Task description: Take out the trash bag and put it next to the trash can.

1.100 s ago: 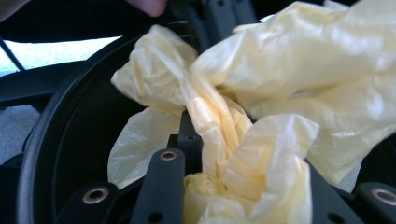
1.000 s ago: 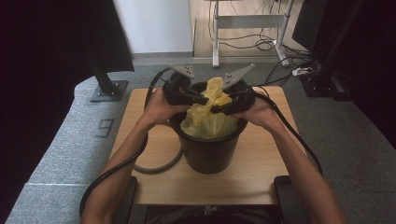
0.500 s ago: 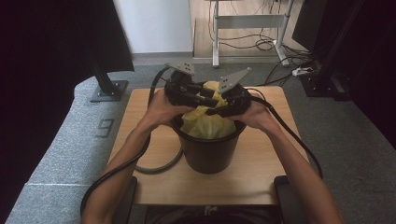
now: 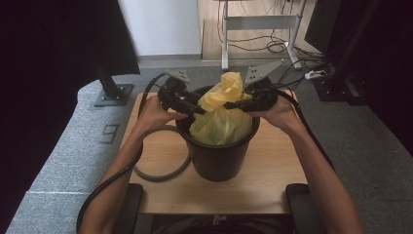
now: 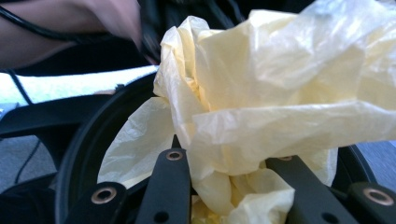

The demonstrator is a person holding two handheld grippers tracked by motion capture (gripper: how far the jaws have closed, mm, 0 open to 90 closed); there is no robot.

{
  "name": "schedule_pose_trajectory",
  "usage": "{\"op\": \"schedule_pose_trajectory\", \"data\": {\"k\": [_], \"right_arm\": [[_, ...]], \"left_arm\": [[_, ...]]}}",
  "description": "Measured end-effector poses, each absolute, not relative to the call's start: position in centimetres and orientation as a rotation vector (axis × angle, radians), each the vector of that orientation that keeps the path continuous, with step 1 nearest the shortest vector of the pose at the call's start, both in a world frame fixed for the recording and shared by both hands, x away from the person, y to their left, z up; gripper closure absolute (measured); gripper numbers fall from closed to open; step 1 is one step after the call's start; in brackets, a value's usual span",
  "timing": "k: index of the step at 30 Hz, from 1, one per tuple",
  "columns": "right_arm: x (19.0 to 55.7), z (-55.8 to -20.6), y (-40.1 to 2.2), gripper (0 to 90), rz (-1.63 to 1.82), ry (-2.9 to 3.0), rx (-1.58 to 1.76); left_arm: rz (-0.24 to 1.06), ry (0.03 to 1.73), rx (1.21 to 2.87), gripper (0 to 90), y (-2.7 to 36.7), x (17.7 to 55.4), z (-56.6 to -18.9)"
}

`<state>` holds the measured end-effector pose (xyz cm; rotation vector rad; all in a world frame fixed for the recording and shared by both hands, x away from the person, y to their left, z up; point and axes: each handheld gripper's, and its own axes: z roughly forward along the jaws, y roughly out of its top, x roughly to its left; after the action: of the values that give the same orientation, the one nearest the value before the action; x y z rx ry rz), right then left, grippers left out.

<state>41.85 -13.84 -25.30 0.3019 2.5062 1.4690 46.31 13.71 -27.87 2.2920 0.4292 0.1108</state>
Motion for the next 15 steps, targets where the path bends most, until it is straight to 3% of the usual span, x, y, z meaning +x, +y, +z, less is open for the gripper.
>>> {"op": "schedule_pose_trajectory", "data": {"k": [3, 5, 7, 13, 15], "right_arm": [[41.8, -25.1, -13.8, 77.5, 1.49, 2.504, 0.285], [41.8, -25.2, -13.8, 77.4, 1.473, 2.507, 0.299], [42.1, -25.3, -13.8, 77.2, 1.442, 2.508, 0.34], [43.1, -26.5, -13.1, 69.5, 1.28, 2.55, 0.471], [43.3, -26.9, -12.5, 59.5, 1.272, 2.579, 0.463]], "left_arm": [[0.134, 0.41, 2.357, 51.4, 12.7, 46.2, -28.4], [0.127, 0.384, 2.353, 75.9, 12.4, 45.9, -28.3], [0.133, 0.357, 2.327, 86.9, 12.3, 45.4, -27.9], [0.105, 0.276, 2.238, 88.7, 11.7, 44.3, -25.8], [0.111, 0.258, 2.239, 88.5, 11.2, 44.0, -25.3]]}}
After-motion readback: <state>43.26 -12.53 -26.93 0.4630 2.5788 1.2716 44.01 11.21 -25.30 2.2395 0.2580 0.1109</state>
